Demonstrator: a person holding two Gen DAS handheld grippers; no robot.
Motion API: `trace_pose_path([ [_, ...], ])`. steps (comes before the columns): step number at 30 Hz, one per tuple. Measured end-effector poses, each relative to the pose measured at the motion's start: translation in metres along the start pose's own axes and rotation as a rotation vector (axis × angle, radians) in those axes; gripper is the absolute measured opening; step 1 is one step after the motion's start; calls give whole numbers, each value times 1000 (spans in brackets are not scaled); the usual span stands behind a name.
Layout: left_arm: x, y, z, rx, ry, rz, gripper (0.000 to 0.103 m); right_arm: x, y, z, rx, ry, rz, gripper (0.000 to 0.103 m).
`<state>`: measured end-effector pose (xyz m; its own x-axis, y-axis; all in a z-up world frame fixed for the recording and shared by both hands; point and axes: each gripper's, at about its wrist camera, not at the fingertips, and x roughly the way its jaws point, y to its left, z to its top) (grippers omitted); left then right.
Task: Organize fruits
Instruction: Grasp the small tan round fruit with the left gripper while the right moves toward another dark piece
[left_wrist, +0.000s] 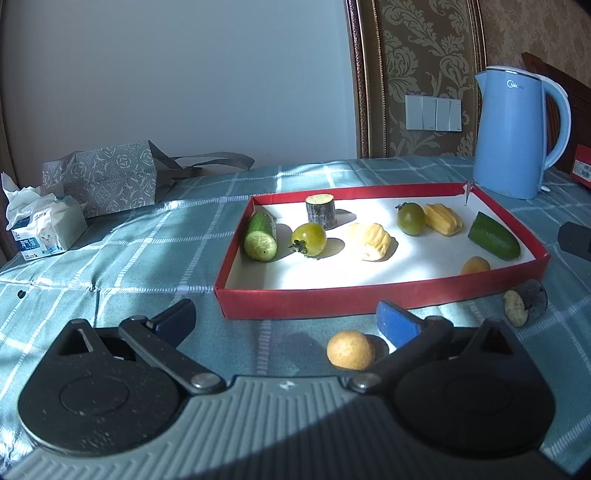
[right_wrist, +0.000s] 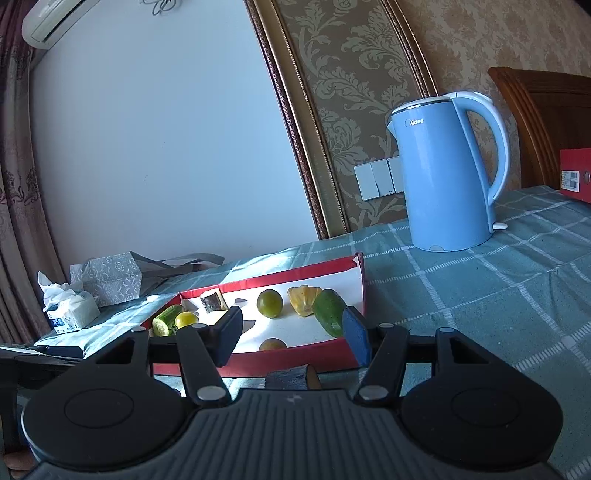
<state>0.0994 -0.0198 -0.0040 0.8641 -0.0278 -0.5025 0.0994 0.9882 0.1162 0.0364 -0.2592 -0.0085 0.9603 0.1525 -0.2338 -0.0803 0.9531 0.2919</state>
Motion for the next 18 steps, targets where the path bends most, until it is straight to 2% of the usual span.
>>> trace_pose_path([
  [6,8,-14,-3,14,21,-25,100,1,1,-1,-5,17,5,59],
  [9,12,-22,-7,39,35,-29,90,2,1,-1,-8,19,-5,59],
  [18,19,-21,-12,47,62,-52,84,3,-1,-2,2,33,-19,59],
])
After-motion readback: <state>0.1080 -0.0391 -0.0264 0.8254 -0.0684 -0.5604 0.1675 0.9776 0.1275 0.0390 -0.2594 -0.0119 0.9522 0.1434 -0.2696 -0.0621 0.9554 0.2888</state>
